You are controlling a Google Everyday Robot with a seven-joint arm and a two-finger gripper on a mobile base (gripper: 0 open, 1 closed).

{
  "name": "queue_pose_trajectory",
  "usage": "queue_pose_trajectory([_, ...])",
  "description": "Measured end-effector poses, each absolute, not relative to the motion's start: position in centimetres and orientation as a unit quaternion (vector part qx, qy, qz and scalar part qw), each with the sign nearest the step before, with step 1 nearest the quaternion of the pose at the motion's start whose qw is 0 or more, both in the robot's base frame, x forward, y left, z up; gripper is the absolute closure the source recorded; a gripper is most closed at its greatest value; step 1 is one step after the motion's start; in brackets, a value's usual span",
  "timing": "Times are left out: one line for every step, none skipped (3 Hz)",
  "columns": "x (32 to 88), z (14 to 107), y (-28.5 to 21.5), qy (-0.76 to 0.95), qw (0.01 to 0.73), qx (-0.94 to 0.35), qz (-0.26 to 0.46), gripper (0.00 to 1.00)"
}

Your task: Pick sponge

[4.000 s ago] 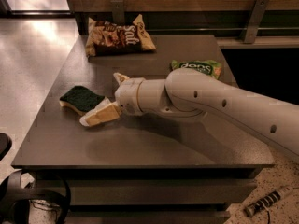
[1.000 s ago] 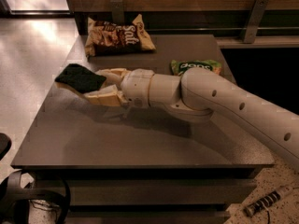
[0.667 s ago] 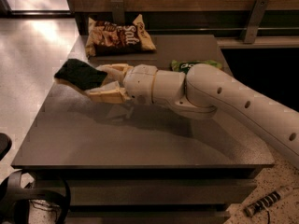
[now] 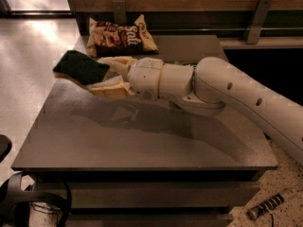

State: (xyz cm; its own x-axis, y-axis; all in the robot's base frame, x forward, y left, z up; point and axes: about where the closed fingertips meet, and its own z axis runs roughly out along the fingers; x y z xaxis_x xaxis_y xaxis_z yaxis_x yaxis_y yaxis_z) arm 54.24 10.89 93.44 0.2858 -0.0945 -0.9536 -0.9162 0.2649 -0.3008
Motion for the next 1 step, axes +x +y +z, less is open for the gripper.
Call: queue_pose_trajectory([53.75,94.38,10.69,0.489,0.627,-0.513,0.324,1.00])
